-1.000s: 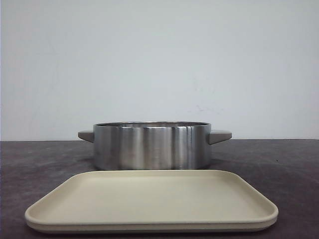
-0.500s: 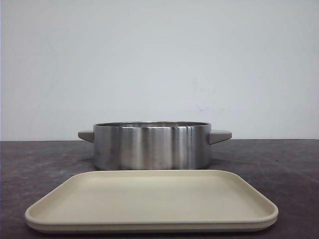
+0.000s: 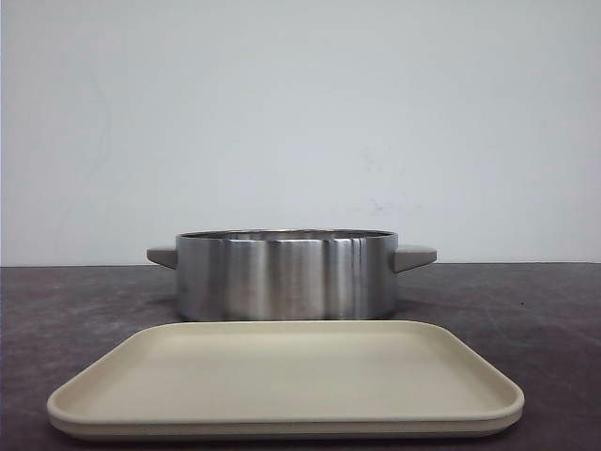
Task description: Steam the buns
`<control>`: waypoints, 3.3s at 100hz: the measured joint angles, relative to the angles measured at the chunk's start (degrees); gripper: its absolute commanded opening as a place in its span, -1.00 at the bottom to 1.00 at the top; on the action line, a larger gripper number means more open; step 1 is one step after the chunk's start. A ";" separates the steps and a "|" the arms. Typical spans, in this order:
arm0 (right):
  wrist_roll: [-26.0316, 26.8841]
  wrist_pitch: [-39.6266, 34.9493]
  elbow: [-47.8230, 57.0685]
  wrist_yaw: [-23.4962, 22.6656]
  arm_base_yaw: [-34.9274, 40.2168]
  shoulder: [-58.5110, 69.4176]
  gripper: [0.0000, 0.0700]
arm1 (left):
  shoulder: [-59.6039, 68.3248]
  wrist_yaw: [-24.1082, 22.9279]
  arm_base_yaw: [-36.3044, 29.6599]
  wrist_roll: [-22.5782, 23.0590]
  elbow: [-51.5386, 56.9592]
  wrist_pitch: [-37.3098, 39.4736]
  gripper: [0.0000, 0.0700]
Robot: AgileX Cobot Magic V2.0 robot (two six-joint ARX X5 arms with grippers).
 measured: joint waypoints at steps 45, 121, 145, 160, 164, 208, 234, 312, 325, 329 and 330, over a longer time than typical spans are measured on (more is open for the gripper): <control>-0.02 25.92 -24.28 -0.87 -21.75 -13.07 -0.95 | -0.02 0.00 0.00 0.00 0.00 0.00 -0.99; -2.40 9.81 -43.63 1.77 -32.89 -29.46 -0.95 | -0.02 0.00 0.00 0.00 0.00 0.00 -0.99; -5.31 9.86 -43.63 1.51 -32.81 -29.46 -0.95 | -0.02 0.00 0.00 -0.02 0.00 0.00 -0.99; -5.60 9.92 -43.63 1.53 -32.81 -29.46 -0.95 | -0.02 0.00 0.00 0.00 0.00 0.00 -0.99; -5.62 9.92 -43.63 1.53 -32.81 -29.46 -0.95 | -0.02 0.00 0.00 0.00 0.00 0.00 -0.99; -5.77 9.92 -43.63 1.53 -32.81 -29.46 -0.95 | -0.02 0.00 0.00 0.00 0.00 0.00 -0.98; -5.77 9.92 -43.63 1.53 -32.81 -29.46 -0.95 | -0.02 -0.20 0.31 1.79 0.00 -0.04 -0.99; -5.79 9.92 -43.63 1.53 -32.81 -29.46 -0.95 | -24.13 34.99 43.36 -7.34 -53.55 42.75 -0.98; -5.79 9.94 -43.63 1.55 -32.81 -29.46 -0.95 | -24.17 34.93 45.64 -4.57 -53.59 43.89 -0.99; -5.79 9.92 -43.63 1.53 -32.81 -29.46 -0.95 | -24.17 34.86 46.01 -2.71 -53.59 42.51 -0.99; -5.79 9.94 -43.63 1.53 -32.81 -29.46 -0.95 | -24.15 34.84 46.07 -2.21 -53.59 42.29 -0.99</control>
